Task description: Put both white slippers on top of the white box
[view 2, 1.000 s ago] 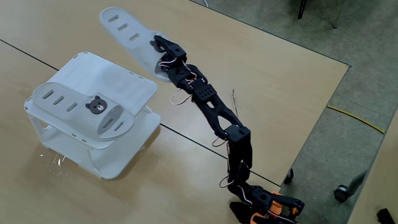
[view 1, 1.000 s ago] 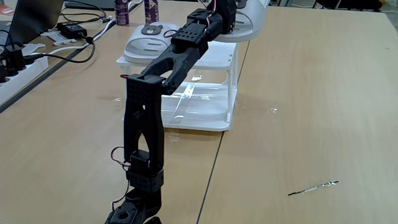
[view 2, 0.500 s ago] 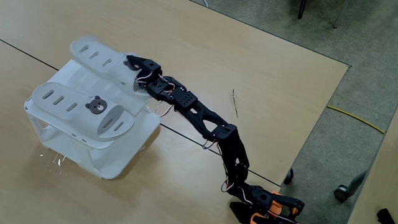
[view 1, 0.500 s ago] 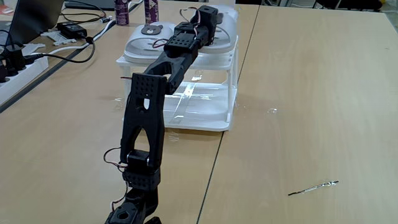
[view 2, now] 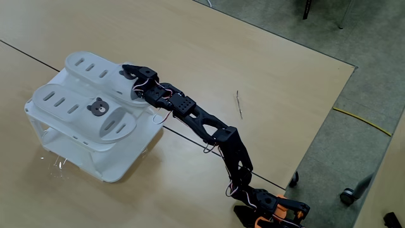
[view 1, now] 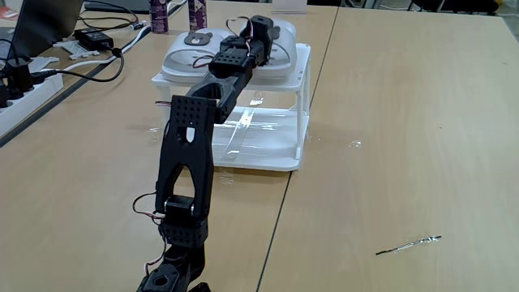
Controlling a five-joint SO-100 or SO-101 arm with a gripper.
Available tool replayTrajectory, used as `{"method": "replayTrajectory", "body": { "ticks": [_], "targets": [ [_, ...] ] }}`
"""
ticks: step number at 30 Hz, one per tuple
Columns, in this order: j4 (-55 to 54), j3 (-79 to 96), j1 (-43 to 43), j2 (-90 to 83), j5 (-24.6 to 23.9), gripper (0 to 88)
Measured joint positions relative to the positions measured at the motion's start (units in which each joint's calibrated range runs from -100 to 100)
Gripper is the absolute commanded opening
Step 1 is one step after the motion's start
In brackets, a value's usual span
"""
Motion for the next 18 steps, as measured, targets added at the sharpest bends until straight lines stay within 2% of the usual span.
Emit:
{"method": "replayTrajectory", "body": {
  "ticks": [18],
  "targets": [
    [0.00,-0.18,0.00,2.23,0.00,0.8]
  ]
}}
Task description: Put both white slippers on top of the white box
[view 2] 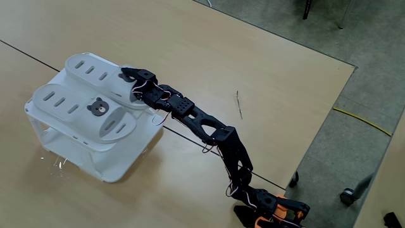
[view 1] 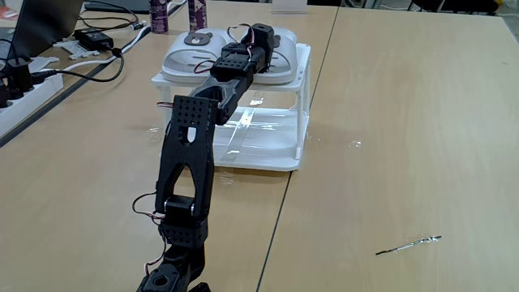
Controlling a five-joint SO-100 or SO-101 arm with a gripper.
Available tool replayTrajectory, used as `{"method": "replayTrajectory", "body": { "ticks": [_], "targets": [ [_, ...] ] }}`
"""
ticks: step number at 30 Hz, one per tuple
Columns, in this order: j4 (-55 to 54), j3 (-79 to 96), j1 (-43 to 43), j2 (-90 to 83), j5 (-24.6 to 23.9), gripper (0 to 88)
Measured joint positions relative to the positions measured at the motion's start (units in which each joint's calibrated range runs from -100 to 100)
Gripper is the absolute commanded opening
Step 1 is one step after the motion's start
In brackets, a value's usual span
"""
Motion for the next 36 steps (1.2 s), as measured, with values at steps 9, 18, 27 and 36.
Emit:
{"method": "replayTrajectory", "body": {
  "ticks": [9,18,27,36],
  "targets": [
    [-0.09,-0.09,0.00,0.00,0.00,25.1],
    [-0.09,1.44,0.00,-1.40,0.00,24.7],
    [-0.09,17.52,0.00,-14.93,0.00,24.5],
    [-0.09,37.83,0.30,-35.55,0.00,22.9]
  ]
}}
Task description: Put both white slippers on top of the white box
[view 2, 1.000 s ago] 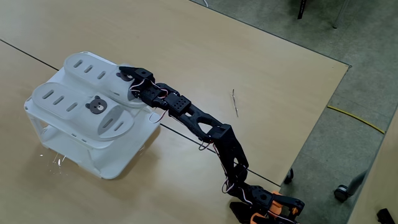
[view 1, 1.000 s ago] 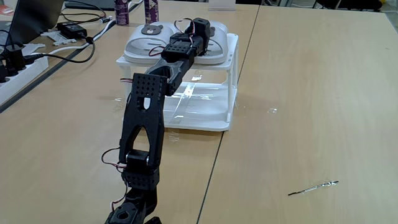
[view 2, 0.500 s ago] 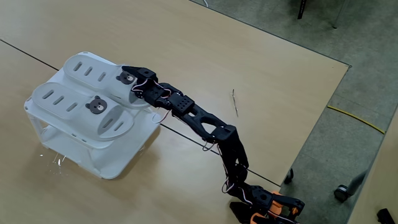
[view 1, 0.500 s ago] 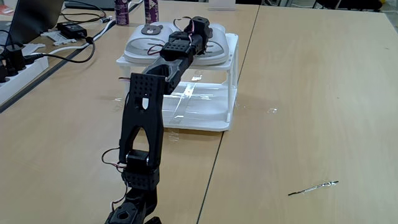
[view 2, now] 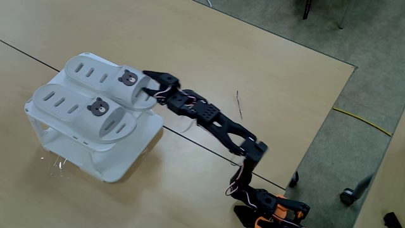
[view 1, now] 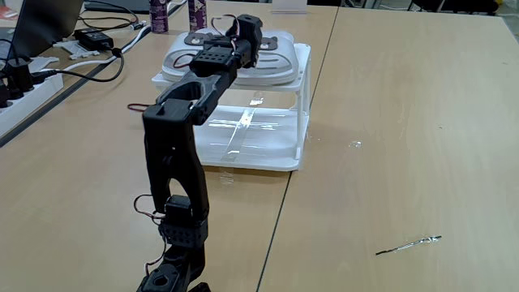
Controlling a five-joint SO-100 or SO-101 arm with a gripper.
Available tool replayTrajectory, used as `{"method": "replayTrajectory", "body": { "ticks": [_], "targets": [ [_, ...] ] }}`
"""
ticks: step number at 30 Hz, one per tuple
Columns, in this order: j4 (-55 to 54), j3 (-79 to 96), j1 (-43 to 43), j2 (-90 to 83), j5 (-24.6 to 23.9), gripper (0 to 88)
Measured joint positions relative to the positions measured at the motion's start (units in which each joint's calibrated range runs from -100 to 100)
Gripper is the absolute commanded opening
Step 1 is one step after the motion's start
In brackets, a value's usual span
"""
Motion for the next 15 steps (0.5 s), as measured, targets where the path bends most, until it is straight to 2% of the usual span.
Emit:
{"method": "replayTrajectory", "body": {
  "ticks": [3,10,12,15],
  "targets": [
    [0.00,7.10,1.50,-9.73,0.00,0.2],
    [-1.97,15.00,2.02,-28.62,0.00,0.7],
    [-6.61,16.26,2.02,-31.59,0.00,0.7],
    [-22.15,21.02,2.02,-34.56,0.00,0.7]
  ]
}}
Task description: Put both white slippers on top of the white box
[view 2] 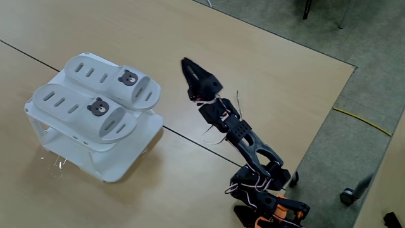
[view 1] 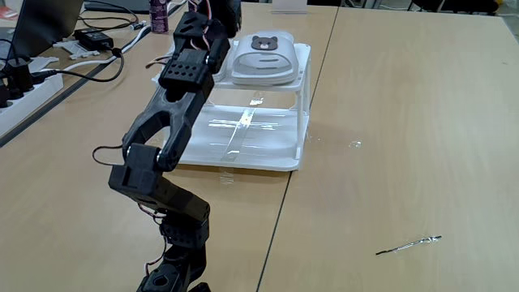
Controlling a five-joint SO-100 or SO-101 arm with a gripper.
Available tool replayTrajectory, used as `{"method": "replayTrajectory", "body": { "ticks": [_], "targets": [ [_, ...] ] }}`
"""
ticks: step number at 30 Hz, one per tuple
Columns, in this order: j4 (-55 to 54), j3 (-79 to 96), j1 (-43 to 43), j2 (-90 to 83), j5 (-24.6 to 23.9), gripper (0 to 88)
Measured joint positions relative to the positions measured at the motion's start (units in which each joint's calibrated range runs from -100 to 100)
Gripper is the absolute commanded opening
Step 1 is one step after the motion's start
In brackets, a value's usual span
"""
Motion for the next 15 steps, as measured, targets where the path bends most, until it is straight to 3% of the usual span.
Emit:
{"method": "replayTrajectory", "body": {
  "ticks": [7,15],
  "targets": [
    [-42.92,21.74,0.00,-17.57,0.00,0.7],
    [-49.36,52.65,1.12,-48.82,0.00,0.7]
  ]
}}
